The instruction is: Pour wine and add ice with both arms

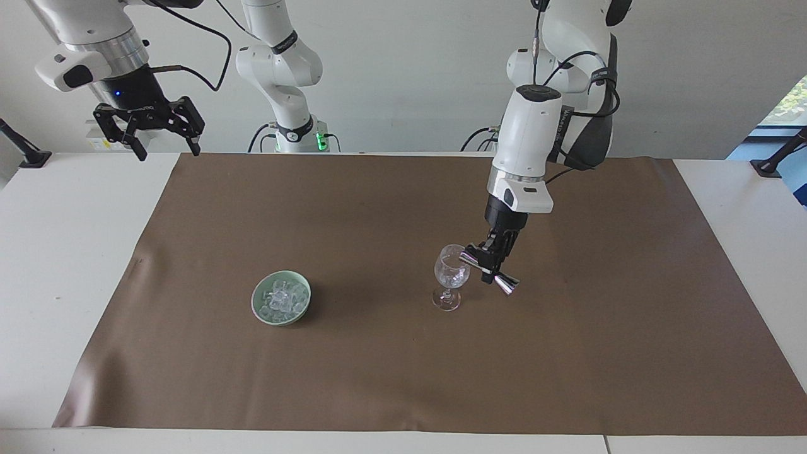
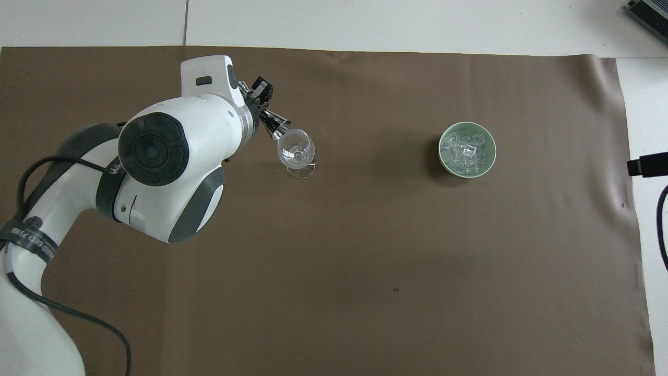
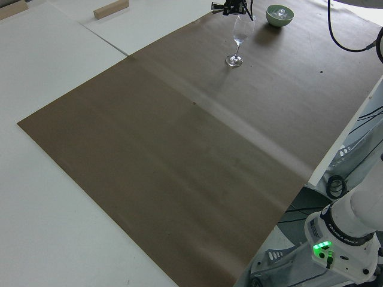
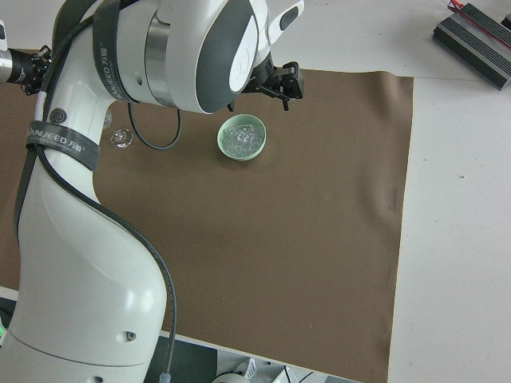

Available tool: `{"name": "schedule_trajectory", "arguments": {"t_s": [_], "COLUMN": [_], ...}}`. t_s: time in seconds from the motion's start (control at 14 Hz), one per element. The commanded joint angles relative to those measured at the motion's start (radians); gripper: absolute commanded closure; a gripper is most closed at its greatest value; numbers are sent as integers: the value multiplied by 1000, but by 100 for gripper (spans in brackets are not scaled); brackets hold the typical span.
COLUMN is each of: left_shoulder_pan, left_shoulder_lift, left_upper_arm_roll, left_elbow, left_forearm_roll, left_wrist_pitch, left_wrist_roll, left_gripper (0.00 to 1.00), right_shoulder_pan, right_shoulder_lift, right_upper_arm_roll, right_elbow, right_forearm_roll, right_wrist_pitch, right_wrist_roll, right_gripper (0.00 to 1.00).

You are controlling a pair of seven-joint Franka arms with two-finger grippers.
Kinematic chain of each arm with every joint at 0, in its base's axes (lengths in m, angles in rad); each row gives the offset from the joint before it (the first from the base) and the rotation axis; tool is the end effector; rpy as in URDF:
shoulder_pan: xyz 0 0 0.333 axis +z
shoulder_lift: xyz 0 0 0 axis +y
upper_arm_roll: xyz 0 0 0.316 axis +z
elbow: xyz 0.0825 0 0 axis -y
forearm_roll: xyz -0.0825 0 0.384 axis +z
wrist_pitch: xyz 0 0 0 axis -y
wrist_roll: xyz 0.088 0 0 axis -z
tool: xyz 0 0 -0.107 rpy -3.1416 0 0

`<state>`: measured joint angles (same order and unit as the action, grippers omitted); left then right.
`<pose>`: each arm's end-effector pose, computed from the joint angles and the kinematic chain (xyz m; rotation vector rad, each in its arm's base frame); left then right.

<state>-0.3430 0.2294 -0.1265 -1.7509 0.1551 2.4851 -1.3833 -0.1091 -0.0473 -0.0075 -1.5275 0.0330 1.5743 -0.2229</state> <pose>0.5965 -0.2957 0.4947 2.5142 1.1019 0.5353 0.5368 -0.0594 0.6713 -3.1163 -0.1680 -0.1536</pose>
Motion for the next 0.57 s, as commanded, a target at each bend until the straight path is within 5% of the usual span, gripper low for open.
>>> {"name": "schedule_trajectory", "arguments": {"t_s": [0.0,0.5], "left_shoulder_pan": [10,51], "left_shoulder_lift": [-56,-102], "left_upper_arm_roll": [4,13], "left_elbow": [-32,-18], "left_forearm_roll": [-69,-325], "left_wrist_pitch": [-63,-225], "left_wrist_roll": [6,12], "left_gripper": [100,100], "right_shoulder_pan": [-8,-1], "right_shoulder_lift": [-22,-20], "right_upper_arm_roll": [4,6], "right_elbow": [-25,-25], "right_forearm_roll": [19,18], "right_wrist_pitch": [-4,12], "right_wrist_roll": [34,36], "right_gripper": [0,0]}}
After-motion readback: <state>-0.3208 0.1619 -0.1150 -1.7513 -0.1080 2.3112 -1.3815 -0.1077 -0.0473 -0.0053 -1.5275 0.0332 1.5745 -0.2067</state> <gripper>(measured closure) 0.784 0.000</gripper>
